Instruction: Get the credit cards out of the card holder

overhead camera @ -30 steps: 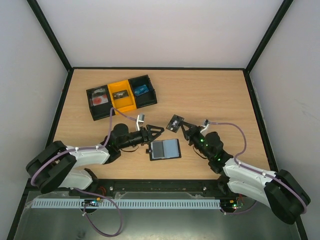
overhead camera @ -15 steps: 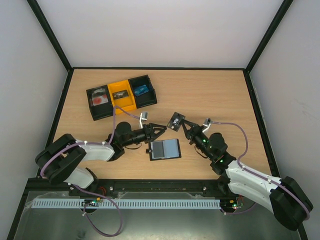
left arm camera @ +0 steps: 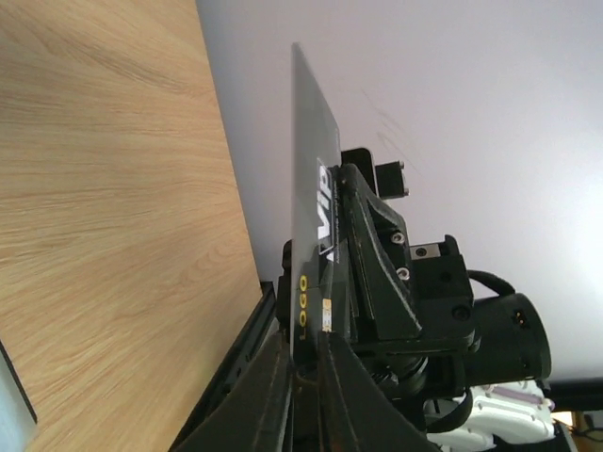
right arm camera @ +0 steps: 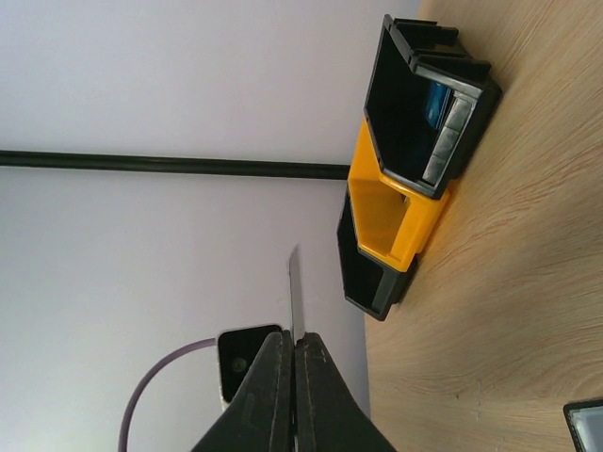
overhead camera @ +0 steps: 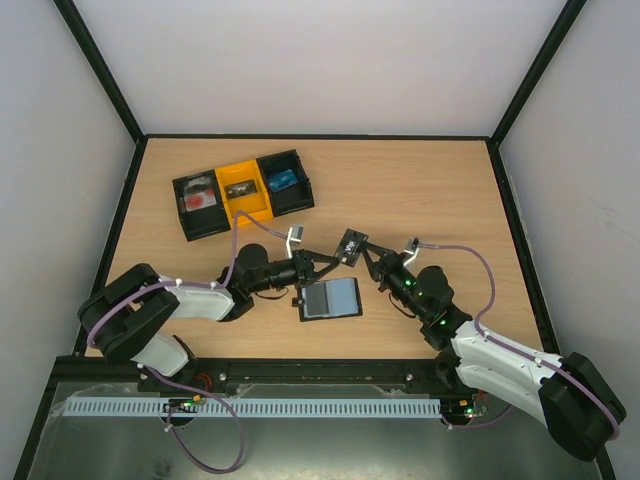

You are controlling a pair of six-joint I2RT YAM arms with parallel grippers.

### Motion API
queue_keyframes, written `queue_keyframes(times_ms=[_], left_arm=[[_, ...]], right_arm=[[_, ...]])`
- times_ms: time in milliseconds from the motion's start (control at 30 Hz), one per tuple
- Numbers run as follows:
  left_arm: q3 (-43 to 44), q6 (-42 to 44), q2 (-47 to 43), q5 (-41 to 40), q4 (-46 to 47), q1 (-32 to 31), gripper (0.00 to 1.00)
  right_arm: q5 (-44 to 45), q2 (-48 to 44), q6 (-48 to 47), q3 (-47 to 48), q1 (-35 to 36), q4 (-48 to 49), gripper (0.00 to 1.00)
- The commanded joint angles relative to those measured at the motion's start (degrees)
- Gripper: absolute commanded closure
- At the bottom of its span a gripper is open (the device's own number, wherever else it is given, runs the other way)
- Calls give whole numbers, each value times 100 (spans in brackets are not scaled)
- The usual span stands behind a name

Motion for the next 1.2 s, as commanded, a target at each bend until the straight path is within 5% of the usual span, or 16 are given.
queue_keyframes(times_ms=[0, 400, 667, 967, 1167], left_arm=[[73, 38, 53, 59, 436, -14, 92], [-645, 690, -755, 841, -217, 284, 97], [-871, 2021, -2144, 1321, -2881, 372, 97], [-551, 2630, -3256, 1822, -4721, 379, 97], [-448, 2709, -3349, 1958, -4901, 379, 97]], right_arm=[[-275, -99, -324, -16, 24, -3, 96], [-1104, -1143, -3369, 952, 9, -3903, 63], [-1010, -1096, -4567, 1906, 13, -5477, 44], [-2728, -112, -5321, 2365, 12, -5261, 45], [-4106, 332, -4941, 2009, 11, -4179, 46]])
